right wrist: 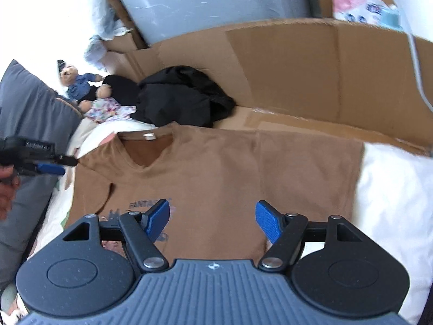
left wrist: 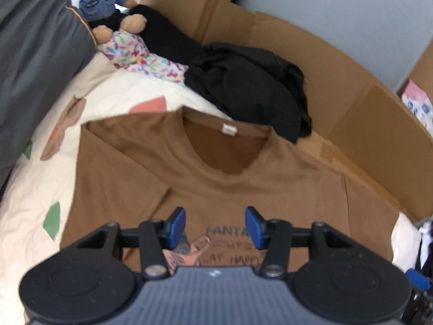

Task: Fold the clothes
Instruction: 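Open both tools and move them back over the T-shirt collar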

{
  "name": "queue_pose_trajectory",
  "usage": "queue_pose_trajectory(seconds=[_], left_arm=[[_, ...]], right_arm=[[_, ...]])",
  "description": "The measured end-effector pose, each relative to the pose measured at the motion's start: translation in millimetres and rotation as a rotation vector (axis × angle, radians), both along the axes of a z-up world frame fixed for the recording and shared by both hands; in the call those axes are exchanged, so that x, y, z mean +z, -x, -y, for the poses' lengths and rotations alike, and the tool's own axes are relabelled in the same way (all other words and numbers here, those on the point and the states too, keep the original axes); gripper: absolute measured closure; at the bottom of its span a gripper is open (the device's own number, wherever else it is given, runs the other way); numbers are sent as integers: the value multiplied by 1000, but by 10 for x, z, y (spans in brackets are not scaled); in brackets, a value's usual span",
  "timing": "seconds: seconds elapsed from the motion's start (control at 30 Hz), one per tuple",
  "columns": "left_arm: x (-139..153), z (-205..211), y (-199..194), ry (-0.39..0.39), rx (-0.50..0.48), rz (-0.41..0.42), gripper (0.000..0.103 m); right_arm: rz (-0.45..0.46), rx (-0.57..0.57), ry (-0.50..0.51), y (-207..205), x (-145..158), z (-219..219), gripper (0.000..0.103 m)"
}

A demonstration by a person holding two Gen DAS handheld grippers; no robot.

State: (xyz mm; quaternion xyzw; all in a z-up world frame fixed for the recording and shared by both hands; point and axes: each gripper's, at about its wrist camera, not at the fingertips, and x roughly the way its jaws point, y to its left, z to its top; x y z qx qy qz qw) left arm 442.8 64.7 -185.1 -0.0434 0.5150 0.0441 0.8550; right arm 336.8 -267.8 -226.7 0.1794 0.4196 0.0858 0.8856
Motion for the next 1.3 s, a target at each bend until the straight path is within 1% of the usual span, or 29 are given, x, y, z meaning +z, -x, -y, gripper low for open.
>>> queue_pose_trajectory(seconds=[0.13,0.17,0.2,0.23,0.33,0.47,0.53,0.67,0.73,0.8,0.9,0.97,1.0,1.07,1.1,1.17,1.2,1.23,1.3], left_arm=[[-158,178,158,21,-5,11,48],[-192,216,178,24,-10,17,48],[-227,254,198,27,-15,23,48],[-255,283,211,28,-20,26,47],[-405,470,252,17,-73,27,47],[-541,637,267,22,-97,20,48],[-581,695,271,24,-100,21,48],[-679,875,301,64,-96,51,48],[-747,971,305,92,-123,61,49],[-826,1054,315,111,-143,53,56],[-977,1169,326,155,-179,15,64],[-1061,1247,330,158,-199,3,67],[-1117,1298,331,160,-213,-4,71],[-1179,1353,323,171,-226,-12,75],[-1237,1411,306,187,-239,-20,77],[-1288,1489,282,189,-259,-24,80],[-1305,1519,274,192,-268,-26,85],[-1322,1539,269,196,-274,-27,86],[-1363,1629,240,205,-296,-26,88]], right_arm=[[1,-39,25,78,-108,28,28],[-17,-48,30,86,-164,43,28],[-17,-53,28,88,-177,59,28],[-18,-81,22,101,-233,94,28],[-16,-134,-5,124,-302,180,28],[2,-214,-20,185,-445,300,28],[17,-236,-13,213,-516,321,28],[-2,-255,22,191,-648,334,28],[-1,-240,29,176,-678,347,28],[-6,-230,47,153,-760,373,28],[-22,-238,60,162,-847,418,28],[-26,-279,55,189,-905,496,28],[-25,-286,56,188,-922,519,28],[-30,-304,55,173,-980,582,29],[-37,-312,44,162,-1013,612,30],[-51,-330,22,140,-1076,671,41],[-50,-340,18,136,-1086,687,44],[-49,-351,15,131,-1095,702,48],[-44,-375,32,107,-1113,729,49]])
